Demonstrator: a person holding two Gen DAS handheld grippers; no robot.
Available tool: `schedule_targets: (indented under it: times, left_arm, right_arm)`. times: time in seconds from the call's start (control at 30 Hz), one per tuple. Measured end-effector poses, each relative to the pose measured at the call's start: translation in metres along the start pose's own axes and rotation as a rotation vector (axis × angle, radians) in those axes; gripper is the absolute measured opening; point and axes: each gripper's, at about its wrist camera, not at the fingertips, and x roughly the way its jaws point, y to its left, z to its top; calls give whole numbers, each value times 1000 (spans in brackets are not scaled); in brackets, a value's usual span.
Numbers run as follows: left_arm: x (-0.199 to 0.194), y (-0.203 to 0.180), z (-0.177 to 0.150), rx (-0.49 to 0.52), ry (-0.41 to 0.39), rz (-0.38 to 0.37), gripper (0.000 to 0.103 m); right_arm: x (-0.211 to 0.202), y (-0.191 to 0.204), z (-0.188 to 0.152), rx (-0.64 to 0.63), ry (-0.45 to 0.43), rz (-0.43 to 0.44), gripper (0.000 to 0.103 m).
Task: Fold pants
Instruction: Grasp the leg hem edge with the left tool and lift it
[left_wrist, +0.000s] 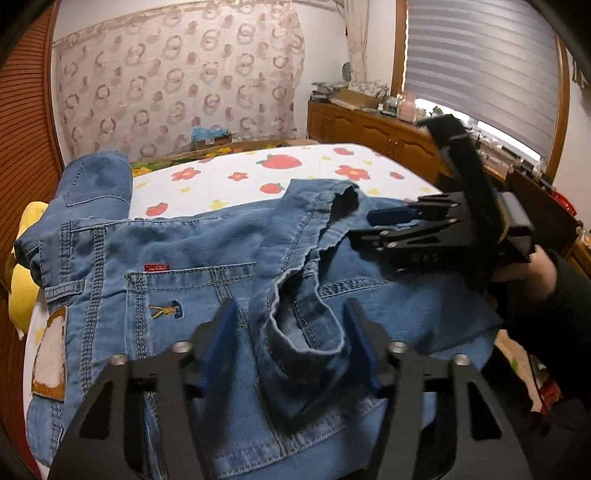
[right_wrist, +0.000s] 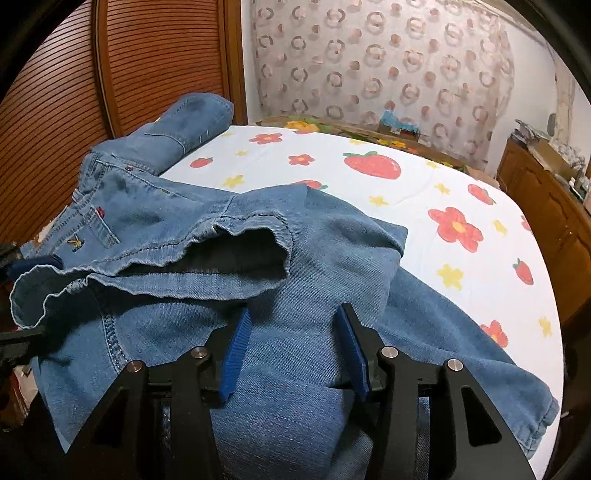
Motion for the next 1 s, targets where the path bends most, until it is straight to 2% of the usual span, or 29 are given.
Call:
schedule_targets:
  times: [0.03, 0.13, 0.23, 0.37, 0.53, 0.57, 0.6, 0.67, 0.73, 0.8, 0.9, 1.0]
  left_arm:
    - [2, 0, 0, 1, 6, 1, 40]
    - [-1, 2, -1, 6, -6, 16, 18]
    - [-10, 7, -1, -6, -29, 26, 12]
    - [-20, 15, -3, -26, -46, 35, 12]
    - [-19, 18, -6, -28, -37, 35, 12]
    - [-18, 18, -7, -30, -35, 34, 12]
    - [-17, 16, -7, -34, -33, 32, 12]
    - [-15, 15, -7, -33, -28, 30, 12]
    - [-14, 16, -8, -35, -28, 26, 12]
    - [-16, 15, -8, -34, -39, 25, 8]
    - [-28, 16, -6, -39, -75, 18, 6]
    - [-47, 15, -2, -41, -120, 9, 6]
  right_arm:
    - [-1, -1, -1, 7, -3, 7, 50]
    - [-3, -7, -2, 36, -11, 32, 50]
    - [-7, -14, 0, 64, -18, 64, 50]
    - [-22, -23, 7, 100, -40, 93, 50]
    - [-34, -21, 16, 70, -55, 107, 50]
    - [-33, -19, 18, 58, -50, 106, 47]
    - [-31, -16, 20, 42, -40, 102, 39]
    - [-24, -13, 25, 26, -21, 103, 35]
    - [-15, -14, 30, 29, 7, 108, 23]
    - [-8, -17, 35, 41, 21, 125, 6]
    - [-8, -17, 44, 46, 19, 157, 2]
    - [-29, -10, 53, 27, -35, 181, 2]
